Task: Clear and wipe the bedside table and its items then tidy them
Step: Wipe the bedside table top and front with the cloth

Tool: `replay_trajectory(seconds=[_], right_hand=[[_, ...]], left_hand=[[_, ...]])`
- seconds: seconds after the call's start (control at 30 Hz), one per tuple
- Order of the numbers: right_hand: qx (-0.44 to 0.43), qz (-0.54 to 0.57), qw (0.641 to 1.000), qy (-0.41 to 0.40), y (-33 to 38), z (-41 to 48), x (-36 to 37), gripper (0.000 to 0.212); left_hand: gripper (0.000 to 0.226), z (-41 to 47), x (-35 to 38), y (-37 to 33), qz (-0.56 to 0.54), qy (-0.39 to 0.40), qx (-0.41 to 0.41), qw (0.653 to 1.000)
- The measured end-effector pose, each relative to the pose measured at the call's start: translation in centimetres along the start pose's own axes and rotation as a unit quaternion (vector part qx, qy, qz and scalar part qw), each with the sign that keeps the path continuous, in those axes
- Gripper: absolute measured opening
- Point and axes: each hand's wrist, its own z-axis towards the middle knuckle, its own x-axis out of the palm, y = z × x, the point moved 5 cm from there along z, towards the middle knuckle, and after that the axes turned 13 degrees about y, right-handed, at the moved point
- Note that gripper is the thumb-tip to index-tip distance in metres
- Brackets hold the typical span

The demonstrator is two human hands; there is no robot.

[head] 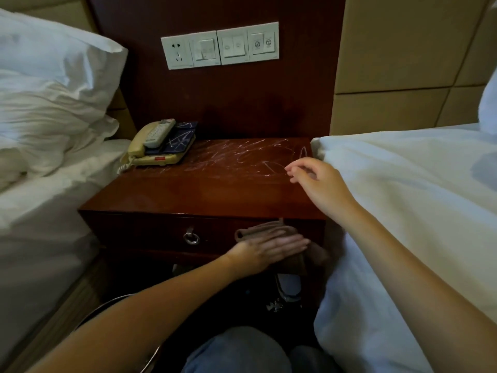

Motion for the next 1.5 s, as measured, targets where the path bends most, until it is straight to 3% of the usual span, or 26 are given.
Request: replay_trajectory(seconds=[0.13,0.23,0.5,0.77,0.93,1.17,1.33,1.5], right_hand=[[0.0,0.015,1.0,-0.003,0.0,0.1,-0.2,0.016],[0.006,0.022,1.0,-0.001,0.1,0.2,-0.1,0.018],[0.018,0.024,1.0,0.002,-0.3,0.2,0.0,0.02],[0.009,-0.009,0.998,0.06,-0.2,0.5,2.9,0.016],[0.0,-0.03,0.996,0.08,0.7,0.2,3.9,0.017],[0.005,-0.04,0.996,0.085,0.0,0.0,3.8,0.018],[0.003,-0.037,0.996,0.08,-0.5,0.6,3.8,0.02],[-0.003,-0.041,0.994,0.099,-0.6,0.5,4.3,0.015]], left_hand=[[0.086,-8.0,5.1,2.6,-0.029,0.014,-0.055,0.998],[0.097,-10.8,6.5,3.5,-0.014,0.054,-0.052,0.997],[0.106,-12.2,7.4,4.9,0.012,0.082,-0.011,0.997],[0.105,-11.0,7.1,3.2,-0.019,0.059,-0.061,0.996],[0.076,-10.1,7.2,2.4,-0.045,0.017,-0.022,0.999],[0.082,-9.4,7.2,1.9,-0.044,-0.004,0.096,0.994],[0.072,-8.2,6.9,0.1,-0.13,-0.022,0.087,0.987],[0.062,-1.0,2.0,-2.7,-0.141,-0.06,0.117,0.981]])
